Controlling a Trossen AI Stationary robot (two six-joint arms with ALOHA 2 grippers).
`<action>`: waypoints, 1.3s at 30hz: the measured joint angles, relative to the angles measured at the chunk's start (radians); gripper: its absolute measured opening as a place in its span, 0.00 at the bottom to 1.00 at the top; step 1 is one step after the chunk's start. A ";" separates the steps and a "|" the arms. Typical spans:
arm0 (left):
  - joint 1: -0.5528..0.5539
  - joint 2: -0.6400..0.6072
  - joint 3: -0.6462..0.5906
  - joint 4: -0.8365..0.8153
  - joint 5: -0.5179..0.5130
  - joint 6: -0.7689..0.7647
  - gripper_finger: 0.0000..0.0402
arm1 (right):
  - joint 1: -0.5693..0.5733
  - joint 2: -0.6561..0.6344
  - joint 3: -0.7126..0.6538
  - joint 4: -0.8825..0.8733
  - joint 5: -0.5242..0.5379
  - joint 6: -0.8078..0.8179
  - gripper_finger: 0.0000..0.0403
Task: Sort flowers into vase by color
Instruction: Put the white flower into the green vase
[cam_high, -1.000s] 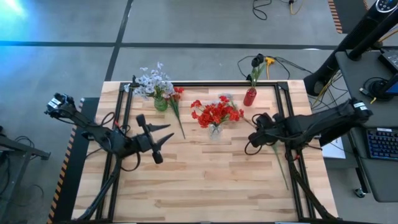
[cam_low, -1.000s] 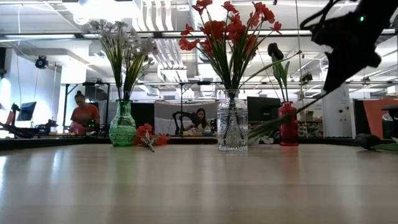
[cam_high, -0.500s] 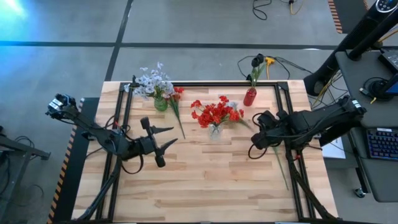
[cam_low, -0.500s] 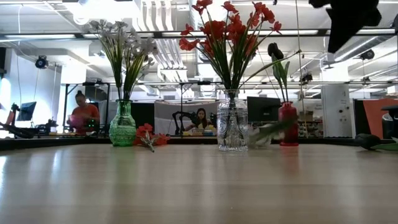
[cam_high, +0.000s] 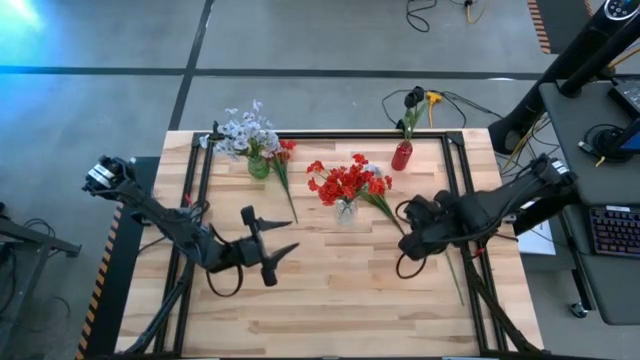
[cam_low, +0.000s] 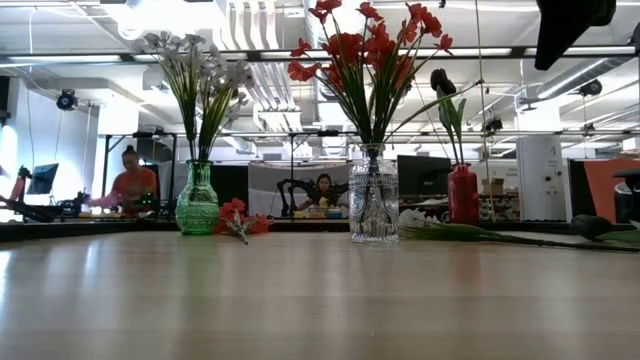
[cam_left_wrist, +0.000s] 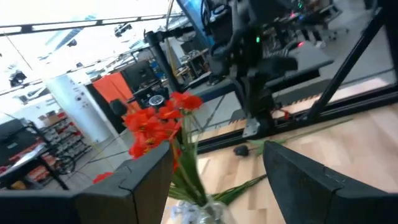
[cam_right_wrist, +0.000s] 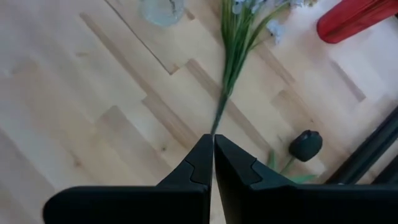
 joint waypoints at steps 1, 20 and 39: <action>-0.008 0.000 0.000 0.004 0.000 -0.009 0.58 | 0.006 0.009 -0.009 0.004 0.007 0.005 0.02; -0.097 -0.015 0.000 0.008 -0.169 -0.102 0.58 | -0.139 -0.075 -0.506 0.549 0.062 -0.261 0.02; -0.104 -0.013 0.000 -0.010 -0.291 -0.105 0.58 | -0.323 -0.153 -0.787 1.046 0.078 -0.534 0.07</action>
